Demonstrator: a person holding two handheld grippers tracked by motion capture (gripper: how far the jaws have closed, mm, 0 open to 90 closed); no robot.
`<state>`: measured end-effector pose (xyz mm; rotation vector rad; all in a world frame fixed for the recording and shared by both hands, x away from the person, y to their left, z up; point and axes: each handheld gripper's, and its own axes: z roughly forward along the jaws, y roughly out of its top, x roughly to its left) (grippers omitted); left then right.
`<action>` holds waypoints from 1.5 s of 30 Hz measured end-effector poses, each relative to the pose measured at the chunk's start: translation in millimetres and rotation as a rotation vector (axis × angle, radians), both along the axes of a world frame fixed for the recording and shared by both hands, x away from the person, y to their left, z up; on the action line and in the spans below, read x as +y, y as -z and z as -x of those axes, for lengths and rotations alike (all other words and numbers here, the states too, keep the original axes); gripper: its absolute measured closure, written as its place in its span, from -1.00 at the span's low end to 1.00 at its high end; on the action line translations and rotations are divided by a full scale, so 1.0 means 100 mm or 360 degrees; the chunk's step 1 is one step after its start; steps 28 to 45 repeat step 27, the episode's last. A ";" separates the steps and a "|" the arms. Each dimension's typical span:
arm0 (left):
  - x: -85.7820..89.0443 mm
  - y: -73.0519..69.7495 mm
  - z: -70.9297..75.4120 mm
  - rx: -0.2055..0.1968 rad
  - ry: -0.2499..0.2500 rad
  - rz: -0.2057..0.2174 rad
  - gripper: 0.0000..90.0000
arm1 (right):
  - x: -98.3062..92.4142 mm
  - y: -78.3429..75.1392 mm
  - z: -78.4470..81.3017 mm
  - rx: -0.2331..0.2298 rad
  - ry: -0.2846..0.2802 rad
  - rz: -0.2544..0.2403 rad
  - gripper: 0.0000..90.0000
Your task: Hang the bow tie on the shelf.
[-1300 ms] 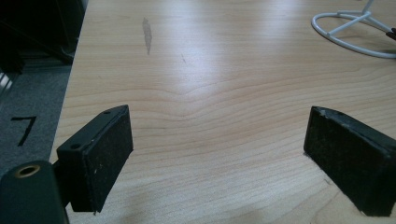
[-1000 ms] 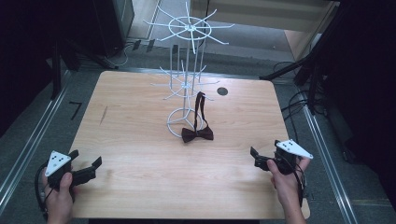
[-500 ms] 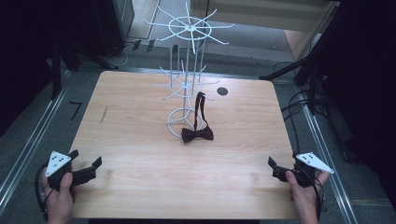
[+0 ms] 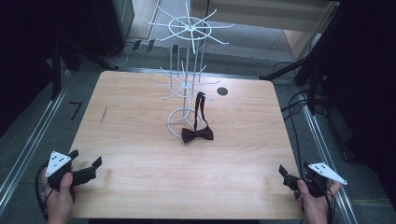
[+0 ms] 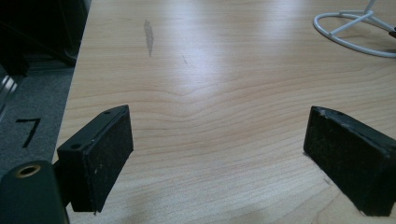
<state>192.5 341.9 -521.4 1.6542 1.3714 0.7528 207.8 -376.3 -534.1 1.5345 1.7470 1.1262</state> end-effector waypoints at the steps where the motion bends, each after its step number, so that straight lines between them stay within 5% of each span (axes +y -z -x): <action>1: 0.00 0.00 0.00 0.0000 -0.0001 0.0000 -0.80 | -0.02 0.01 0.02 0.0003 0.0010 -0.0006 -1.00; 11: -0.01 0.00 0.00 0.0013 0.0006 -0.0003 -0.80 | -0.19 0.18 0.17 0.0029 0.0053 -0.0038 -1.00; 18: -0.01 0.00 -0.01 0.0019 0.0015 -0.0007 -0.80 | -0.20 0.18 0.24 -0.0046 0.0066 -0.0124 -1.00; 20: -0.01 0.00 -0.01 0.0019 0.0018 -0.0009 -0.80 | -0.17 0.17 0.25 -0.0055 0.0058 -0.0121 -1.00; 25: -0.01 0.00 -0.01 0.0019 0.0019 -0.0011 -0.80 | -0.06 0.17 0.26 -0.0063 0.0046 0.0036 -1.00; 45: -0.01 0.00 -0.01 0.0020 0.0020 -0.0012 -0.80 | -0.06 0.17 0.25 -0.0050 0.0045 0.0019 -1.00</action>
